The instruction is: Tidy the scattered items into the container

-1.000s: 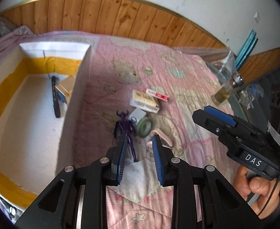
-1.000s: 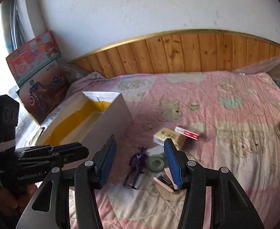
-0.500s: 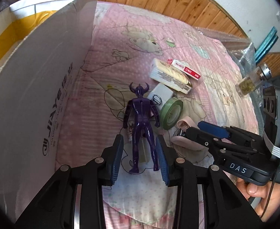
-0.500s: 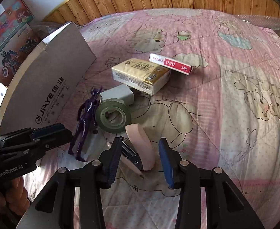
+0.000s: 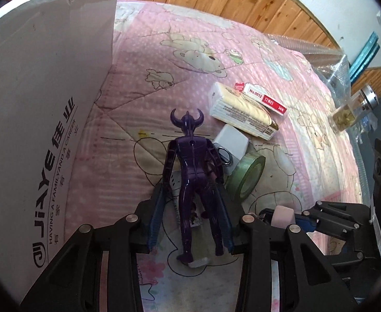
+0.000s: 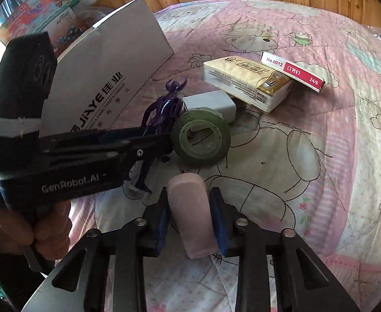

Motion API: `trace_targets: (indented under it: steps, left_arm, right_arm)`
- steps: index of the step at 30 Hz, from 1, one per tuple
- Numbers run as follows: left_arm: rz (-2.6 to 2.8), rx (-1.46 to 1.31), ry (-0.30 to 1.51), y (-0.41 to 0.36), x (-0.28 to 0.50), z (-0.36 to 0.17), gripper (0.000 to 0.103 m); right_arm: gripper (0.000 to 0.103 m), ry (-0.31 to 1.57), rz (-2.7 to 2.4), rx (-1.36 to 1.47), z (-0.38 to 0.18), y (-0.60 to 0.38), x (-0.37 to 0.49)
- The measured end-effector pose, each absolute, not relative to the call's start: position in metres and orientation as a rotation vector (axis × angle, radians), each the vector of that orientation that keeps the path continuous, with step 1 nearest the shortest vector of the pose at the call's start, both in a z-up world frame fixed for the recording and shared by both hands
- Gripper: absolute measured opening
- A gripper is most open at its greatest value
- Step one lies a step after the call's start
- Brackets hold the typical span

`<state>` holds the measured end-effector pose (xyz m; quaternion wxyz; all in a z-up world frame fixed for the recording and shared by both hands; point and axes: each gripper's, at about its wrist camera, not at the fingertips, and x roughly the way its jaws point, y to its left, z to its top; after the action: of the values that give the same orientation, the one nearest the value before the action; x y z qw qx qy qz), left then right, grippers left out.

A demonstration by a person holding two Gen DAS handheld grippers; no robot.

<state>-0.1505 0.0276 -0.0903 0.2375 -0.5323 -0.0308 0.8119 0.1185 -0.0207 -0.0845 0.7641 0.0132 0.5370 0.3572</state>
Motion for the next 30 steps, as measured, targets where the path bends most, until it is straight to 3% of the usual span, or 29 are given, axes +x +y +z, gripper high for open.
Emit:
trace_targets:
  steps: [8,30]
  left_arm:
    - [2.283,-1.405,-0.051,0.023,-0.152,-0.079,0.027]
    - [2.298,-1.283,-0.088,0.031,-0.129,-0.019,0.027]
  right_arm:
    - [0.028,1.066,0.621,-0.051,-0.064,-0.048,0.120]
    - [0.028,1.041,0.638,0.095,-0.030,-0.072,0.107]
